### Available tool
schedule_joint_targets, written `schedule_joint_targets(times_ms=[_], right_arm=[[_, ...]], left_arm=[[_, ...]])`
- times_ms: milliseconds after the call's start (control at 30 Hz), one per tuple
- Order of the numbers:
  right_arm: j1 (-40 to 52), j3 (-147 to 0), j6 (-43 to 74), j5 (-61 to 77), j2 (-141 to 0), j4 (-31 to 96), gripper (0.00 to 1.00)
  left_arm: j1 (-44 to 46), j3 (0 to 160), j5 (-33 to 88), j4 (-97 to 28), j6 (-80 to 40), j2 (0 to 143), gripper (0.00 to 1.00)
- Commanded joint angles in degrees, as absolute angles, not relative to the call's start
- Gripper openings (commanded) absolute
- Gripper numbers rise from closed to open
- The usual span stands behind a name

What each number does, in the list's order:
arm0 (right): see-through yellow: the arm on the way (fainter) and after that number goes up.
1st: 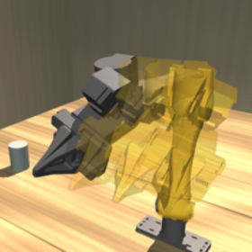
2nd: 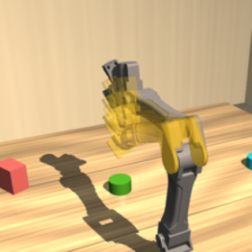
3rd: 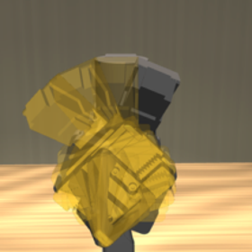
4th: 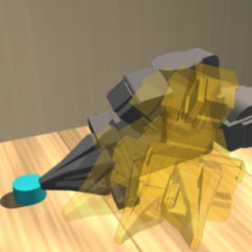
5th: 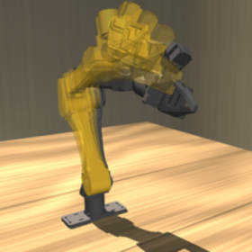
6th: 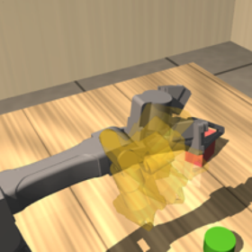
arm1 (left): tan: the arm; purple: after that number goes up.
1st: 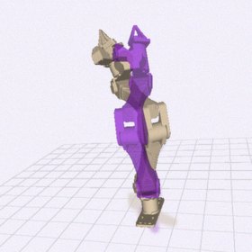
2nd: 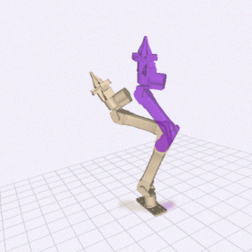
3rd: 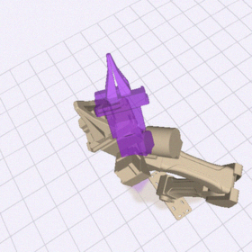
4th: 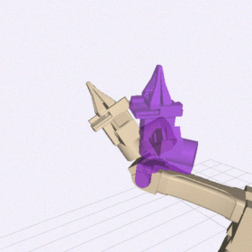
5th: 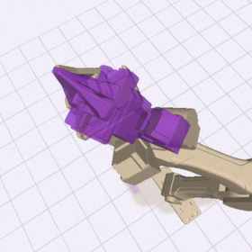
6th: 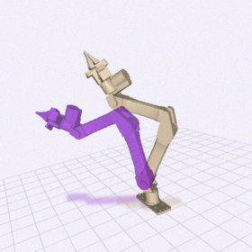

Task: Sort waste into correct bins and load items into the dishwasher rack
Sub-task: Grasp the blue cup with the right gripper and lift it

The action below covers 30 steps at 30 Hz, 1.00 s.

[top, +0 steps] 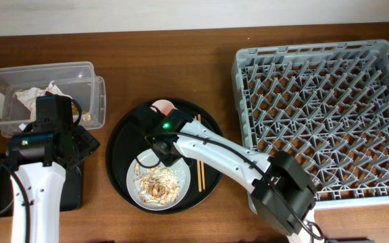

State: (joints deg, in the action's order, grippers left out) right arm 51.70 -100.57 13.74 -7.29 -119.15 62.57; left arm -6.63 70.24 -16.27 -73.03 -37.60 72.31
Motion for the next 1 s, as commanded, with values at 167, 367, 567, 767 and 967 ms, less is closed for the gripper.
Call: schedule_joint_targets(times_ms=[167,367,567,767,967], right_arm=[[43.4,-115.0,14.5,-8.0,-109.6,75.6,0.04],[25.1,-118.6,14.5,-2.6,-102.0,82.6,0.04],[3.9,-118.4,14.4,2.0,-100.1,87.1,0.04],[-7.4,-117.3,8.5,12.2,-103.1,88.5,0.04],[-17.2,-114.3,-12.4,50.6,-107.1,89.2,0.04]], left_arm=[[-6.9,70.3,-16.2,-73.0,-38.3,72.0,0.99],[-6.9,70.3,-16.2,-73.0,-38.3,72.0,0.99],[-6.9,70.3,-16.2,-73.0,-38.3,72.0,0.99],[-6.9,70.3,-16.2,-73.0,-38.4,72.0,0.99],[-6.9,70.3,-16.2,-73.0,-38.3,72.0,0.99]])
